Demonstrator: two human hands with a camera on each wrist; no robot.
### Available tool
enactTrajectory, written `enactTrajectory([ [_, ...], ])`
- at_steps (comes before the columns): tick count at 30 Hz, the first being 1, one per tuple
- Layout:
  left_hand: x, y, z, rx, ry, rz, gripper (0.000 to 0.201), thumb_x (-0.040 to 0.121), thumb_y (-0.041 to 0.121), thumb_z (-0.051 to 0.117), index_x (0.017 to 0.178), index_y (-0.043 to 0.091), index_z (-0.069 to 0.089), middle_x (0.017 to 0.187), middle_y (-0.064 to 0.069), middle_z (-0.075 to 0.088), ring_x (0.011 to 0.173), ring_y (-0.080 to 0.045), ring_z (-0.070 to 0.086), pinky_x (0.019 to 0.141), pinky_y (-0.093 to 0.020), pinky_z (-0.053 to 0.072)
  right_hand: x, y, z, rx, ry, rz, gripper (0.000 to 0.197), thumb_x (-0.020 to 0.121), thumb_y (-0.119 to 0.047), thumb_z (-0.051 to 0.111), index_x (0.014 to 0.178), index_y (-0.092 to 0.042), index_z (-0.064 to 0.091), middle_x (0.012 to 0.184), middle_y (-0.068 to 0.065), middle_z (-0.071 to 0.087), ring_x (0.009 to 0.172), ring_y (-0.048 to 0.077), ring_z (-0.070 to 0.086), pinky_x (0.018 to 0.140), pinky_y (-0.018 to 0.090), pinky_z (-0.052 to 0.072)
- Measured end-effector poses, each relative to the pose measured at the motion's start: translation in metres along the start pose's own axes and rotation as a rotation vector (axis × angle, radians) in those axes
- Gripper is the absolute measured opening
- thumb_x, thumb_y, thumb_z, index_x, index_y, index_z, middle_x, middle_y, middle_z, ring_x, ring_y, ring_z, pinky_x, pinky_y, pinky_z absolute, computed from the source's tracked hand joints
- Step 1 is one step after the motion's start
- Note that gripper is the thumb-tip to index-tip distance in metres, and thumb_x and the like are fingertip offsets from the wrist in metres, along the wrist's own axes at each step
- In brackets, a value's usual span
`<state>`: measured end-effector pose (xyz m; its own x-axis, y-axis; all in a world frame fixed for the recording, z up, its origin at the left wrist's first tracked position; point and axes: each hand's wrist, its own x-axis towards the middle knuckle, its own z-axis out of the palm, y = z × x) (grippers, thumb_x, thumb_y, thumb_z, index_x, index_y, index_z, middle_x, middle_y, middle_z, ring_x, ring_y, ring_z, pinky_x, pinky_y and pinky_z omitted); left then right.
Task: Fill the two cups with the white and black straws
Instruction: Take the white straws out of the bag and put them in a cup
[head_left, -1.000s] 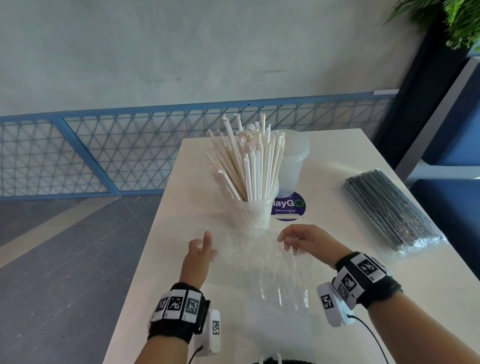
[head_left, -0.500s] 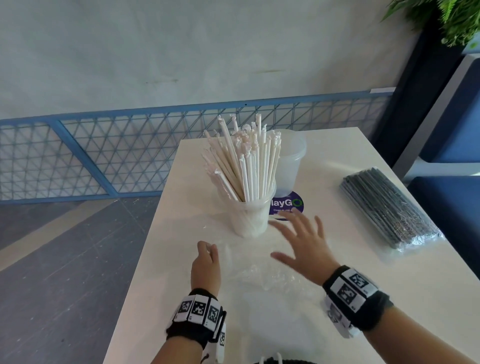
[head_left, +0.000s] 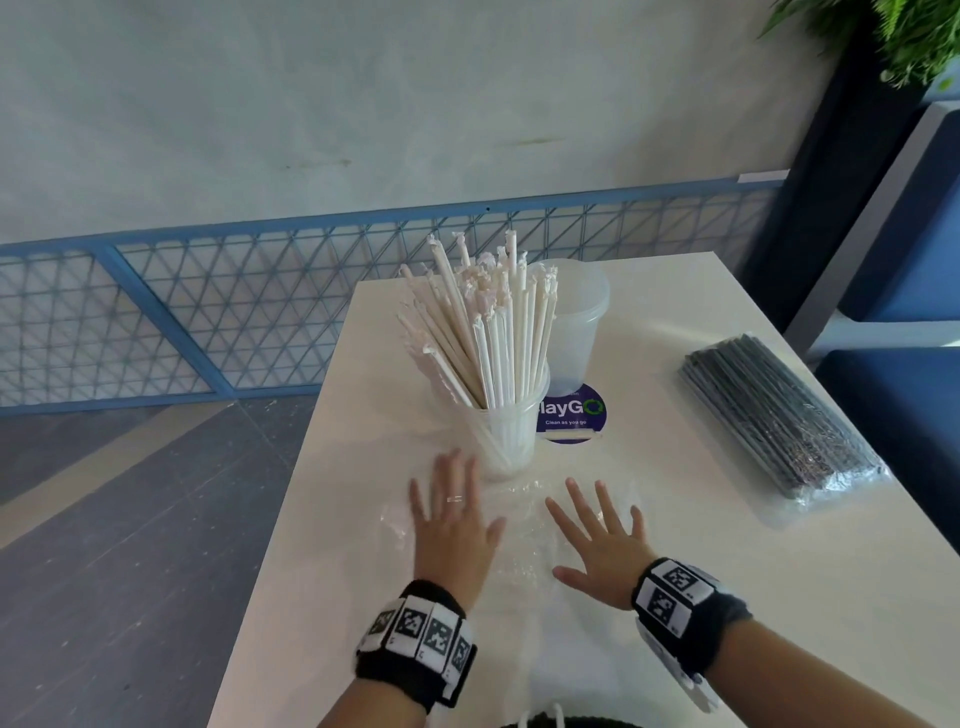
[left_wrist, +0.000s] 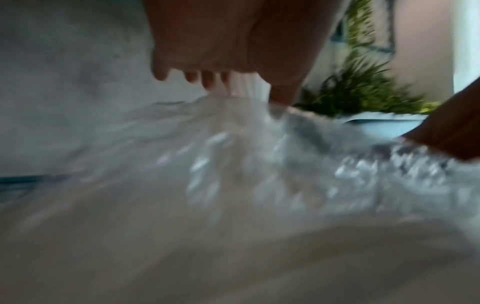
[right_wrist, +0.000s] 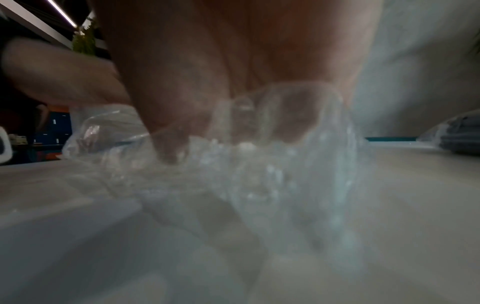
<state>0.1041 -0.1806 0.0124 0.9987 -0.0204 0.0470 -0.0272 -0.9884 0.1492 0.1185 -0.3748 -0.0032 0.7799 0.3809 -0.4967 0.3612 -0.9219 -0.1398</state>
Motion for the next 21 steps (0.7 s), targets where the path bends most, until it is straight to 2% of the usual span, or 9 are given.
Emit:
enactTrajectory([
  [1,0.001,0.007,0.004,0.038,-0.095,0.062,0.064,0.085,0.059,0.035,0.129,0.014,0.048,0.128,-0.009,0.061,0.121,-0.028,0.056,0.106,-0.058,0.028,0.001,-0.001,0.002,0.014,-0.021,0.003,0.099,0.032,-0.087,-0.027,0.116,-0.040,-0.050,0.134,0.001,-0.048,0.124,0.025,-0.039,0.111,0.061,-0.002],
  [3,-0.002,0.017,0.014,0.113,-0.294,0.117,0.085,0.087,0.068,0.001,0.135,0.016,0.046,0.137,-0.011,0.053,0.131,-0.026,0.042,0.111,-0.056,0.012,0.002,-0.004,0.003,0.029,-0.049,0.004,0.105,0.024,-0.086,-0.033,0.117,-0.039,-0.051,0.134,0.004,-0.047,0.124,0.026,-0.039,0.111,0.061,-0.003],
  [5,0.001,0.017,0.026,0.178,-0.404,0.167,0.105,0.061,0.079,-0.024,0.145,0.019,0.000,0.156,-0.014,0.003,0.140,-0.026,-0.007,0.108,-0.052,-0.020,0.006,-0.003,0.005,0.040,-0.061,0.018,0.124,0.020,-0.087,-0.032,0.130,-0.028,-0.037,0.136,0.006,-0.044,0.125,0.024,-0.038,0.111,0.060,-0.005],
  [6,0.001,0.015,0.031,0.191,-0.502,0.168,0.110,0.048,0.082,-0.027,0.140,0.022,-0.020,0.152,-0.010,-0.021,0.136,-0.025,-0.025,0.103,-0.052,-0.028,0.007,-0.003,0.005,0.040,-0.071,0.023,0.129,0.020,-0.089,-0.029,0.131,-0.024,-0.033,0.136,0.005,-0.044,0.126,0.023,-0.038,0.111,0.060,-0.006],
  [7,-0.001,0.012,0.034,0.182,-0.570,0.145,0.112,0.045,0.086,-0.023,0.138,0.023,-0.027,0.149,-0.005,-0.032,0.134,-0.024,-0.033,0.103,-0.054,-0.029,0.007,-0.002,0.005,0.044,-0.080,0.013,0.128,0.022,-0.090,-0.026,0.132,-0.024,-0.033,0.136,0.003,-0.044,0.128,0.023,-0.037,0.111,0.059,-0.007],
  [9,-0.001,0.002,0.032,0.188,-0.647,0.119,0.105,0.064,0.090,0.008,0.140,0.028,-0.027,0.148,0.000,-0.037,0.137,-0.027,-0.034,0.106,-0.056,-0.024,0.006,0.002,0.005,0.069,-0.110,-0.018,0.120,0.028,-0.091,-0.014,0.131,-0.032,-0.034,0.137,-0.003,-0.045,0.135,0.022,-0.034,0.110,0.060,-0.007],
  [11,-0.001,-0.010,0.033,0.165,-0.693,0.113,0.105,0.070,0.084,0.032,0.139,0.034,-0.029,0.145,0.004,-0.041,0.137,-0.029,-0.035,0.106,-0.058,-0.021,0.006,0.008,0.006,0.073,-0.133,-0.035,0.119,0.032,-0.091,-0.004,0.135,-0.038,-0.031,0.140,-0.008,-0.044,0.138,0.021,-0.032,0.109,0.062,-0.007],
  [16,-0.001,-0.031,0.029,0.161,-0.732,0.148,0.115,0.062,0.086,0.042,0.134,0.040,-0.034,0.137,0.004,-0.050,0.133,-0.026,-0.040,0.104,-0.061,-0.022,0.002,0.028,0.007,0.045,-0.153,-0.002,0.125,0.033,-0.095,0.018,0.135,-0.042,-0.031,0.136,-0.010,-0.047,0.133,0.019,-0.037,0.105,0.067,-0.008],
  [21,-0.004,-0.045,0.023,0.130,-0.752,0.148,0.116,0.059,0.086,0.045,0.123,0.042,-0.040,0.137,0.000,-0.052,0.132,-0.022,-0.041,0.104,-0.061,-0.020,-0.006,0.044,0.004,0.074,-0.161,0.043,0.127,0.034,-0.094,0.033,0.124,-0.041,-0.039,0.137,-0.011,-0.047,0.127,0.017,-0.040,0.104,0.069,-0.007],
])
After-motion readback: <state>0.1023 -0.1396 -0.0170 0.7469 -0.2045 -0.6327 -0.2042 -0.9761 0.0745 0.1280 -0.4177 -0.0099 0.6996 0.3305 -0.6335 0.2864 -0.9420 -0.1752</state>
